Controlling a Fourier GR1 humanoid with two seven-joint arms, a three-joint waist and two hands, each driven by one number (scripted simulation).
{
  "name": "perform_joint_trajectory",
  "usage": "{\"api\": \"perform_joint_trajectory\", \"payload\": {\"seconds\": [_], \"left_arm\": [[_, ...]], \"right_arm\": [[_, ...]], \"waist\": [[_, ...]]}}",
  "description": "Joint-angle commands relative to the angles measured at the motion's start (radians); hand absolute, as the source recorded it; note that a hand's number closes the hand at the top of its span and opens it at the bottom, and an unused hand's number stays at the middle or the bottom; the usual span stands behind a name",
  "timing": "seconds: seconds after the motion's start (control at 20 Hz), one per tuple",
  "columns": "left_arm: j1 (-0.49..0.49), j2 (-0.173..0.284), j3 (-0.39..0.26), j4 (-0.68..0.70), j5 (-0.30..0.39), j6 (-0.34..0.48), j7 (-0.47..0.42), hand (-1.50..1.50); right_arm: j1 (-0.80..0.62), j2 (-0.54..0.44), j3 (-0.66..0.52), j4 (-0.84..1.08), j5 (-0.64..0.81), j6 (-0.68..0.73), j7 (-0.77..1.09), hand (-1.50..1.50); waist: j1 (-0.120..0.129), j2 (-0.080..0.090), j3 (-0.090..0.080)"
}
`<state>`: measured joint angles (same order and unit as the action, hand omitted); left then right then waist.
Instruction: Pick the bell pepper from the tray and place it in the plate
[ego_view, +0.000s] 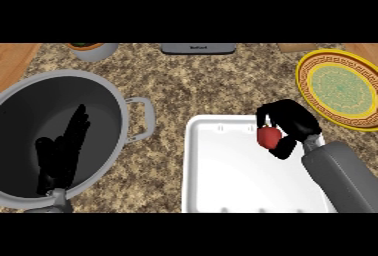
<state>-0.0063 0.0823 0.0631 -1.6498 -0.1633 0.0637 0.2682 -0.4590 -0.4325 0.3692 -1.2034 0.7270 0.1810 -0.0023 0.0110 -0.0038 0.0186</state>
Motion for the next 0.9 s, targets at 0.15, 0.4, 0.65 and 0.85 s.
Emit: {"api": "perform_joint_trajectory", "payload": {"seconds": [0.15, 0.4, 0.65, 0.85], "left_arm": [[-0.018, -0.022, 0.003, 0.096, 0.02, -0.02, 0.009, 0.0], [-0.001, -0.03, 0.007, 0.087, 0.0, -0.008, 0.024, 0.0], [-0.004, -0.021, 0.032, 0.09, 0.004, -0.014, 0.024, 0.0], [-0.02, -0.053, 0.005, 0.111, -0.001, -0.016, -0.008, 0.0]], "right_arm": [[-0.087, -0.067, -0.196, 0.138, -0.051, -0.163, -0.184, 1.5], [-0.088, -0.089, -0.324, 0.043, -0.136, -0.223, -0.187, 1.5], [-0.11, -0.115, -0.424, 0.03, -0.139, -0.301, -0.122, 1.5], [-0.147, -0.166, -0.482, 0.11, -0.152, -0.265, -0.093, 1.5]], "waist": [[-0.002, 0.012, -0.018], [-0.022, 0.004, -0.018], [-0.016, 0.004, -0.019], [-0.009, 0.007, -0.019]]}}
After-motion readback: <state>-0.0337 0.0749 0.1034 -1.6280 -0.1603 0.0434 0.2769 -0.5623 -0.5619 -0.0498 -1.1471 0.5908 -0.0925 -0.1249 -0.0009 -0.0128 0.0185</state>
